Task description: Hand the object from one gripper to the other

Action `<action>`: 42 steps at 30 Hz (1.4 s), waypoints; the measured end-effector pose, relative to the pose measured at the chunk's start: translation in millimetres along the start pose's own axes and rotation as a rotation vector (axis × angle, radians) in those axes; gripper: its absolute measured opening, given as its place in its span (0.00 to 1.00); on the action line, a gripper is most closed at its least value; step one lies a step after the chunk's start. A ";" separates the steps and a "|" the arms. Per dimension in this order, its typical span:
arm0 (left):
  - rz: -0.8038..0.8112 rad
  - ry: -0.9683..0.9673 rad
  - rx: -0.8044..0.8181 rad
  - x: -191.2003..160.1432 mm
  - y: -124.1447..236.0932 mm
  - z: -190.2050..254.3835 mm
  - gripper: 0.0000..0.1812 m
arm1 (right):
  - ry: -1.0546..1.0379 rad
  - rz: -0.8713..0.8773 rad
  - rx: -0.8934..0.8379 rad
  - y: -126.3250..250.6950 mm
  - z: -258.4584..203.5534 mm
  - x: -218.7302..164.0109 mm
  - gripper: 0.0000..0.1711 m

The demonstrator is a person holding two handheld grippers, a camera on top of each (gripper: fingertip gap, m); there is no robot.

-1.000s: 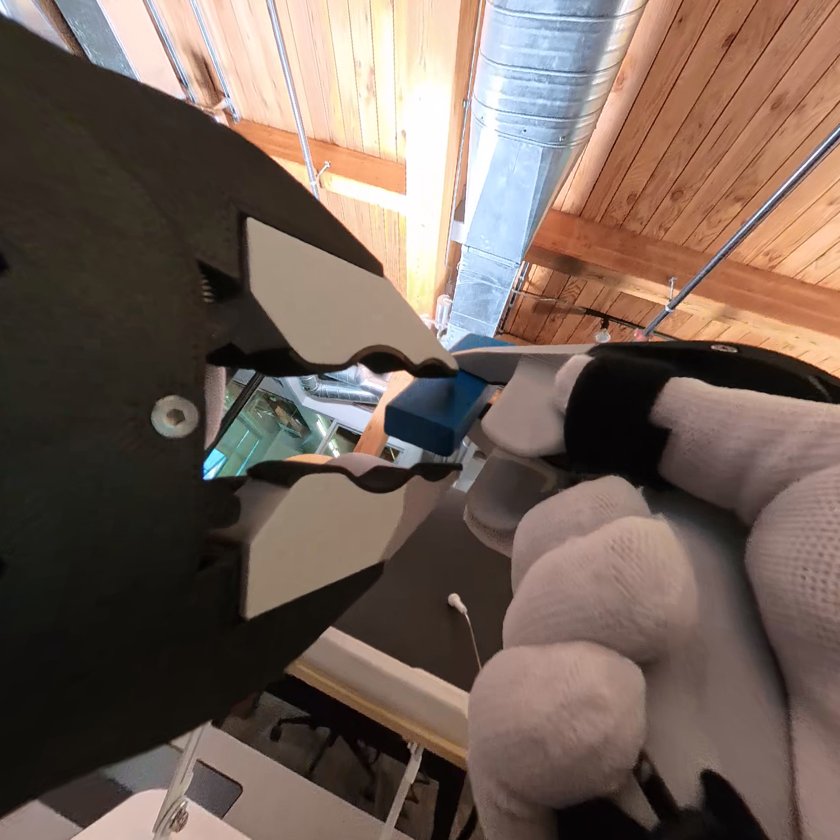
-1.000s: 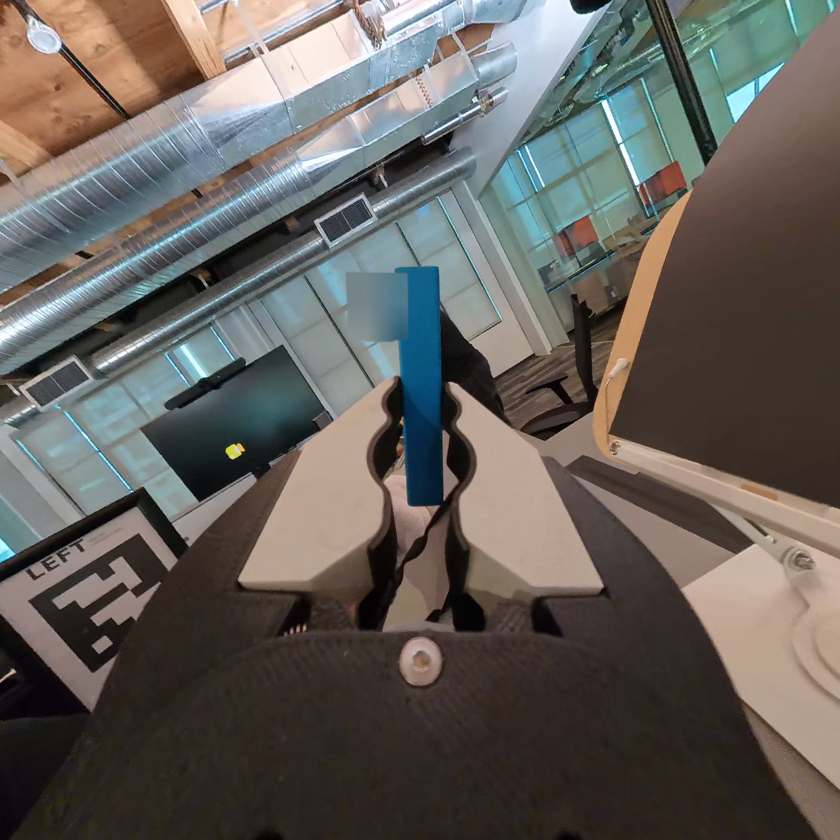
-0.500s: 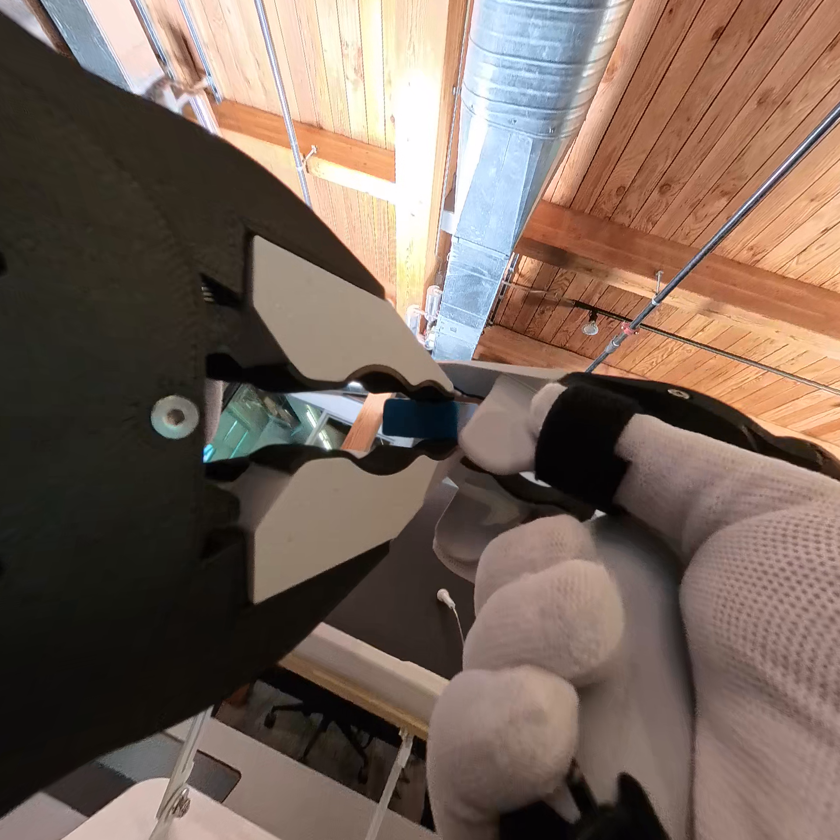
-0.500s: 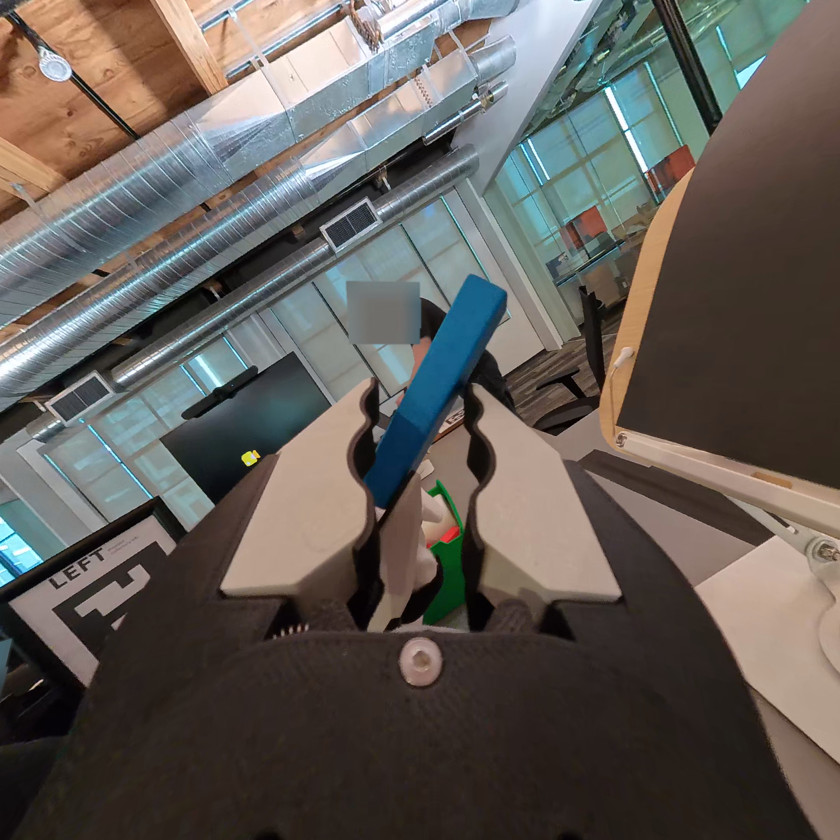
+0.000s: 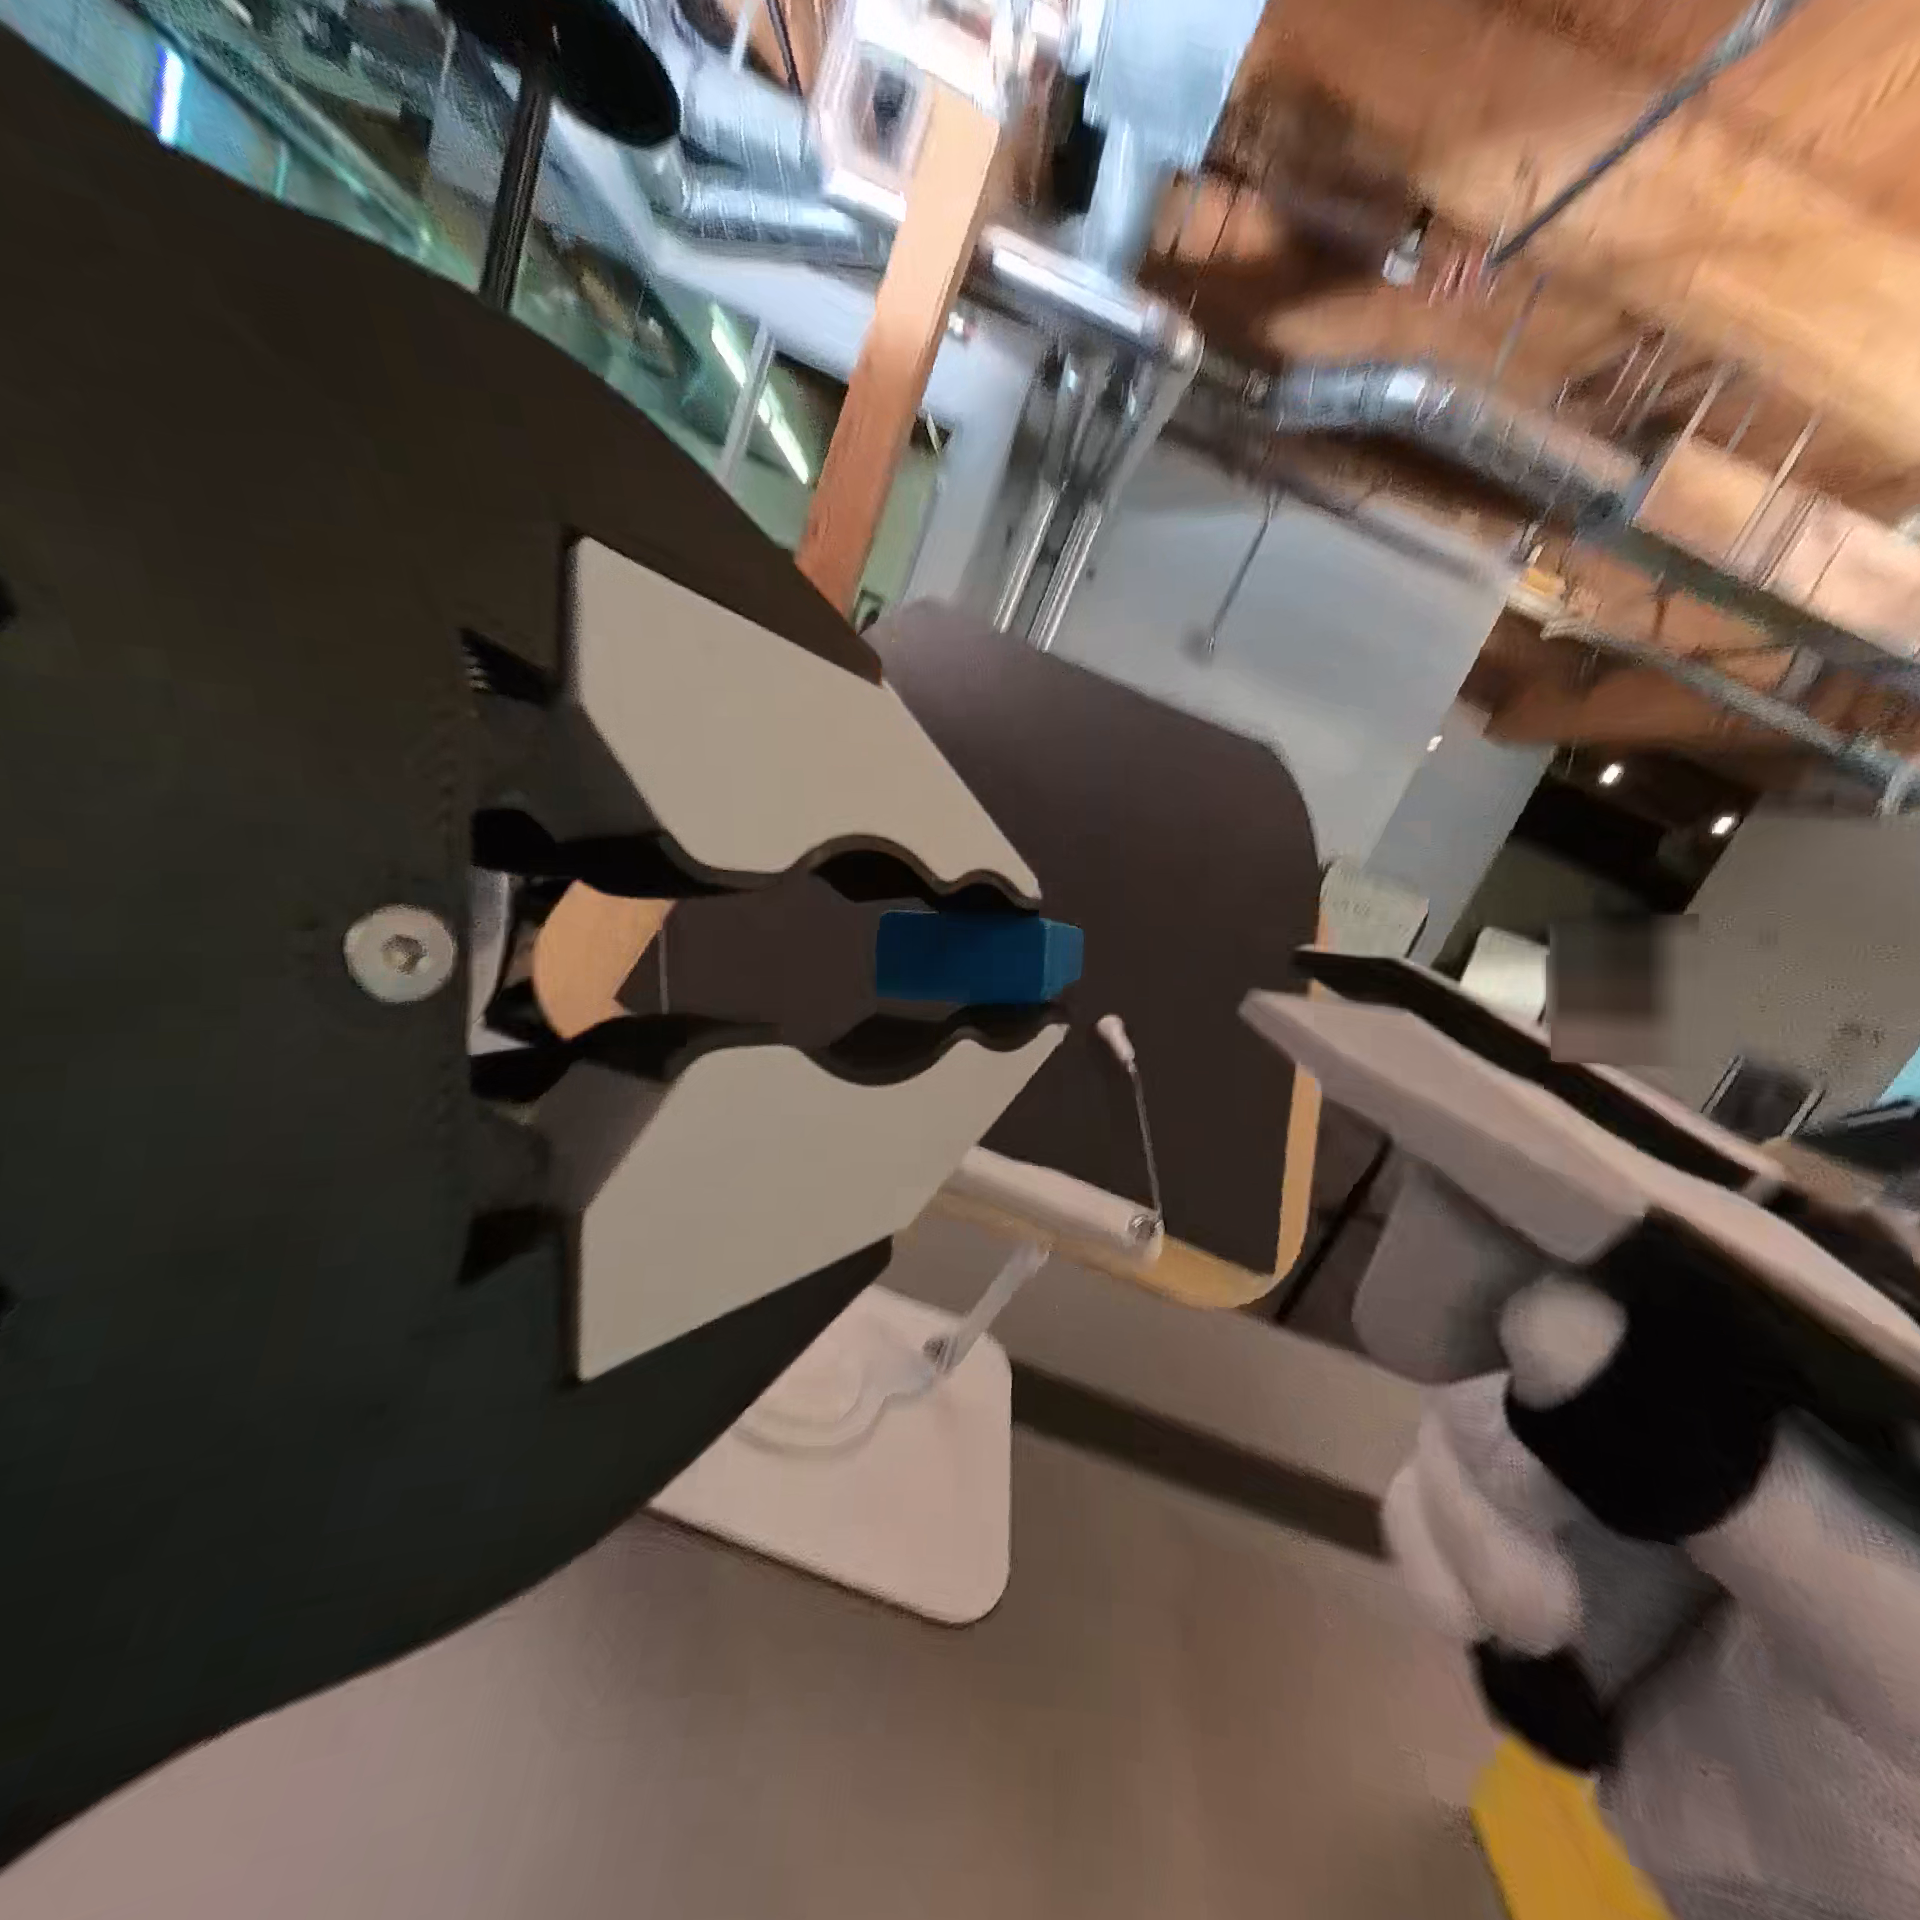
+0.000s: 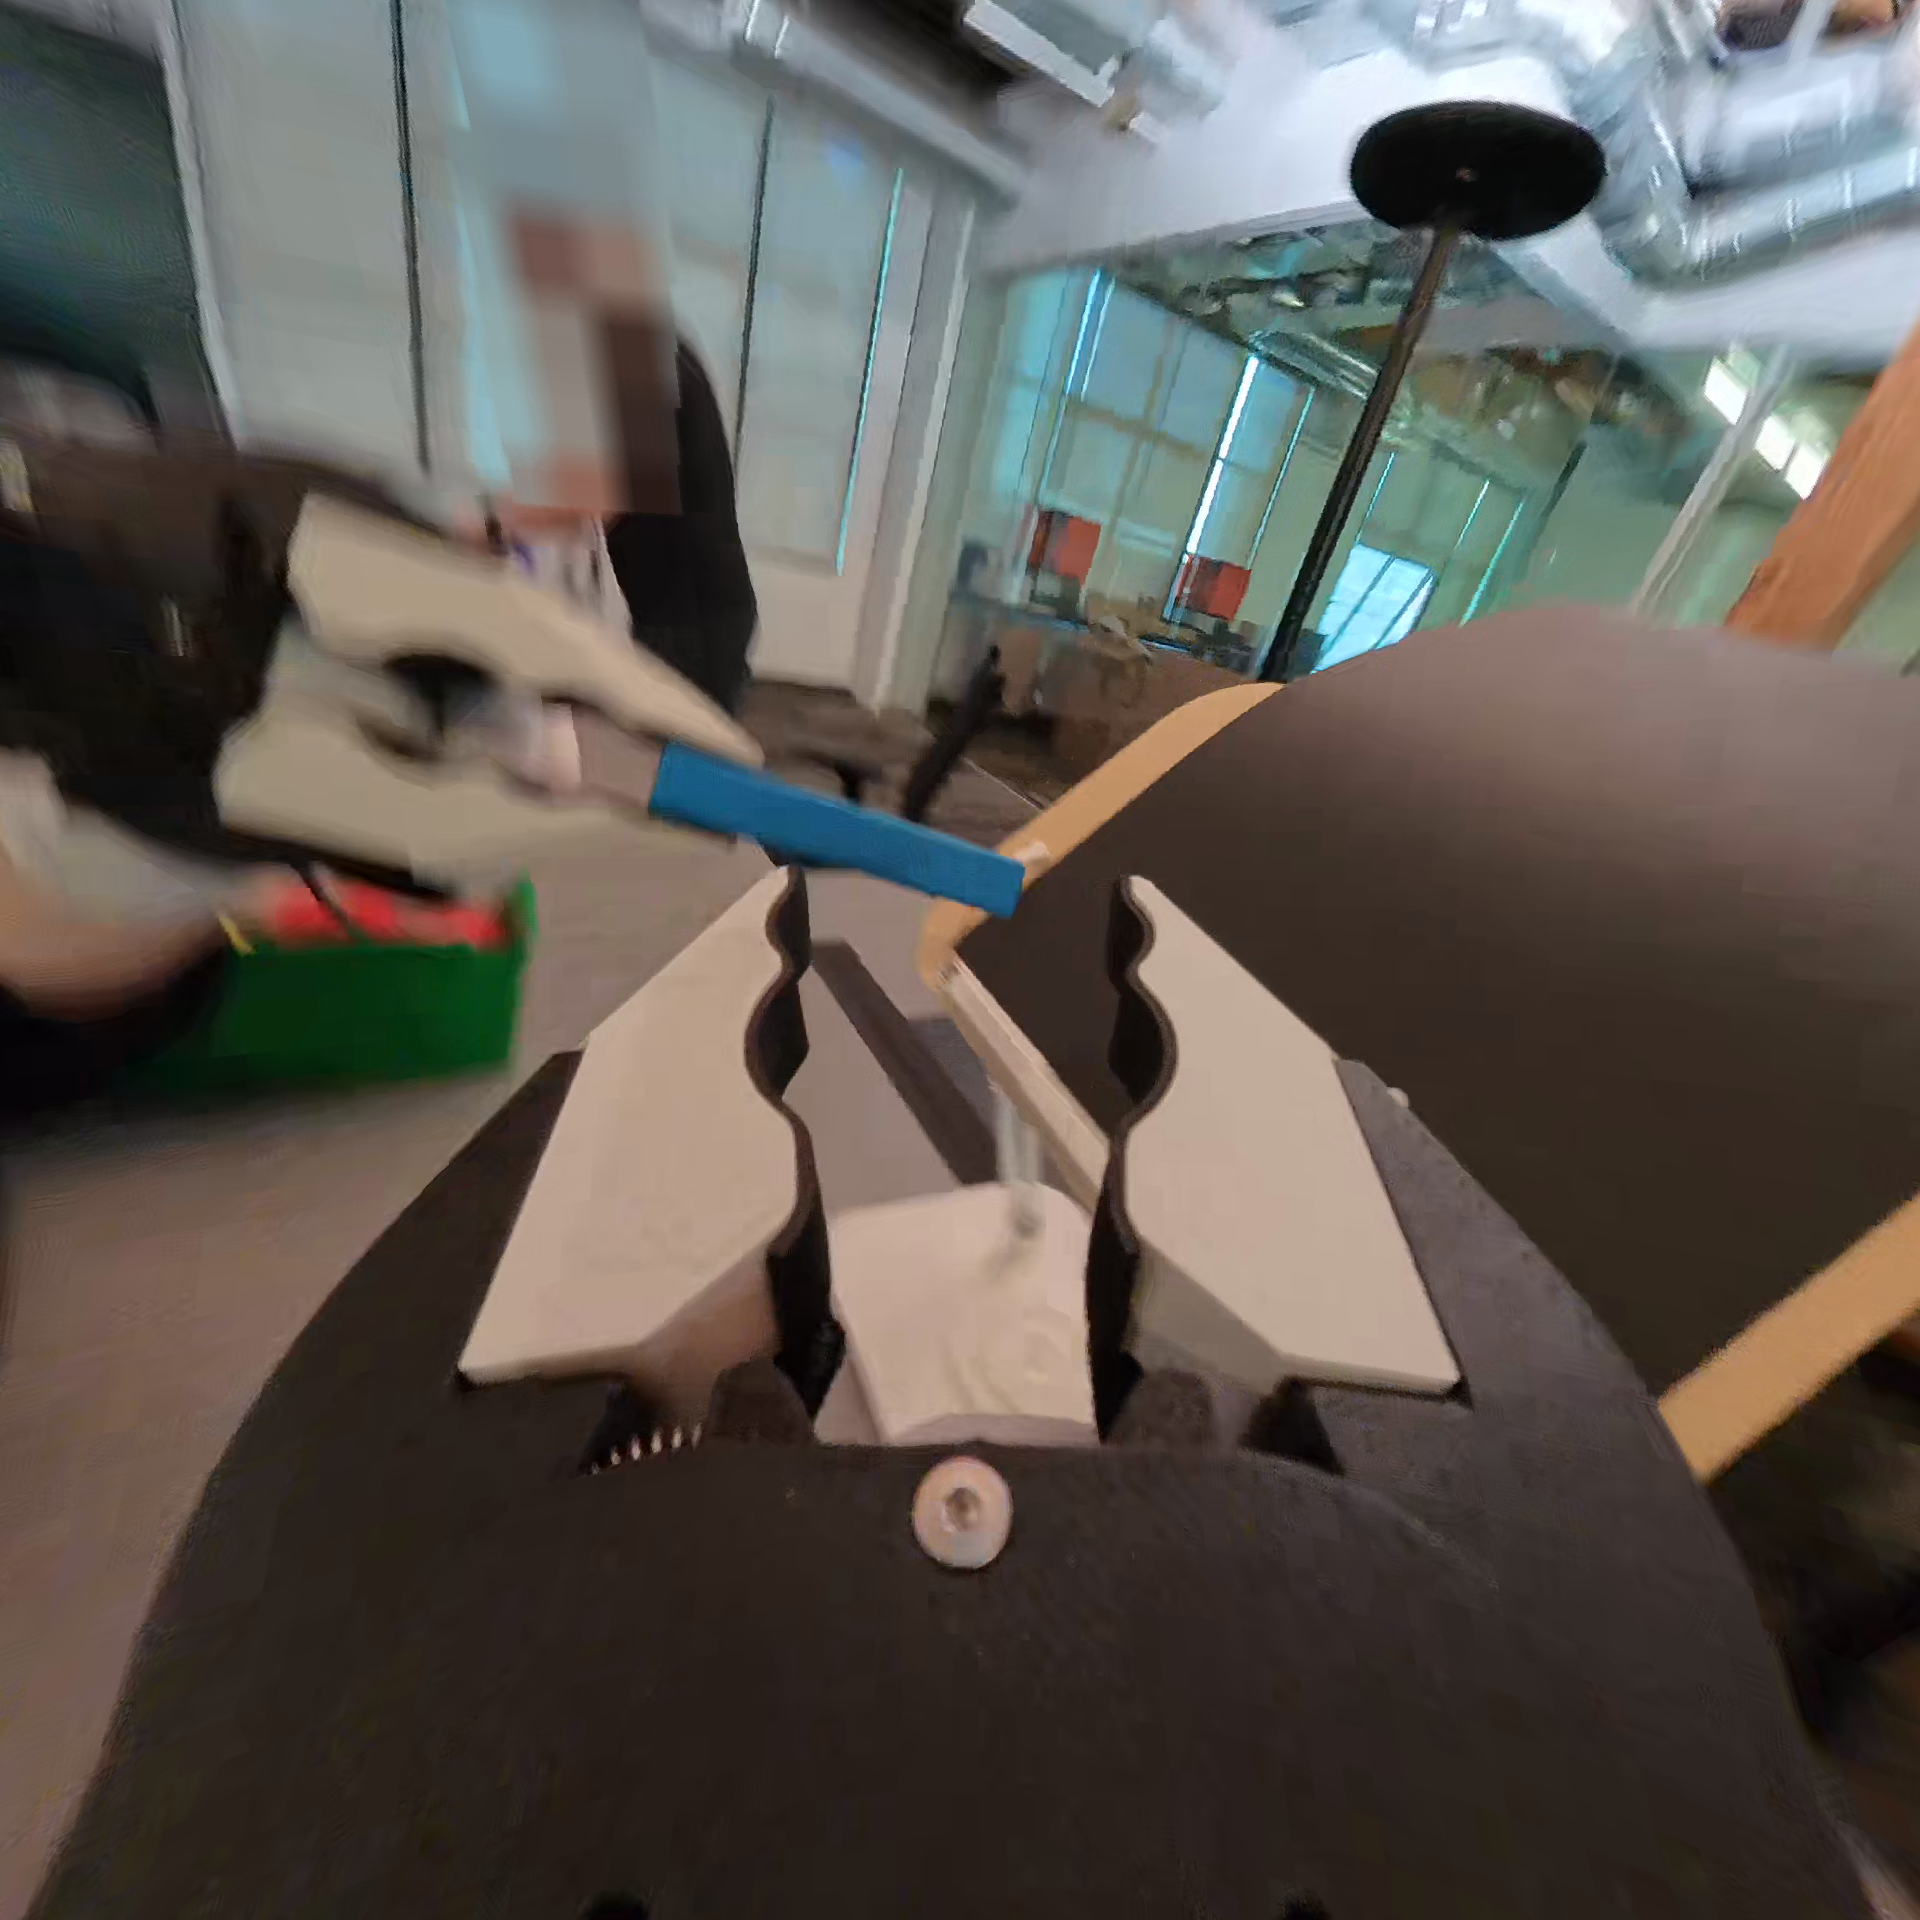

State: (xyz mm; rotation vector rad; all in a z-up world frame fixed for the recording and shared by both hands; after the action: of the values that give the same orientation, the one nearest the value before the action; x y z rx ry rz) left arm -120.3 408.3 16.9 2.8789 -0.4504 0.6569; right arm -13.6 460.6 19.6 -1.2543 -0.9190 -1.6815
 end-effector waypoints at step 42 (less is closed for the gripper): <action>0.039 0.119 -0.110 -6.8 91.6 -54.2 0.11 | 0.381 -0.788 -0.543 99.5 70.9 -17.8 0.08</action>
State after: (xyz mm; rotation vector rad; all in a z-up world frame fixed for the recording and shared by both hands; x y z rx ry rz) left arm -177.3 335.2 69.7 2.7174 -0.5107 0.7792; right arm 106.3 488.8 26.7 -0.8604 -0.7855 -2.8220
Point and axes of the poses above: each gripper's, where its closed fingertips meet, y back along the fingers, x out of its top, z = x × y across the jaws, the point moved 5 cm from there along y, back along the fingers, and after that the axes turned 10 degrees about -z, right-handed, at the moved point
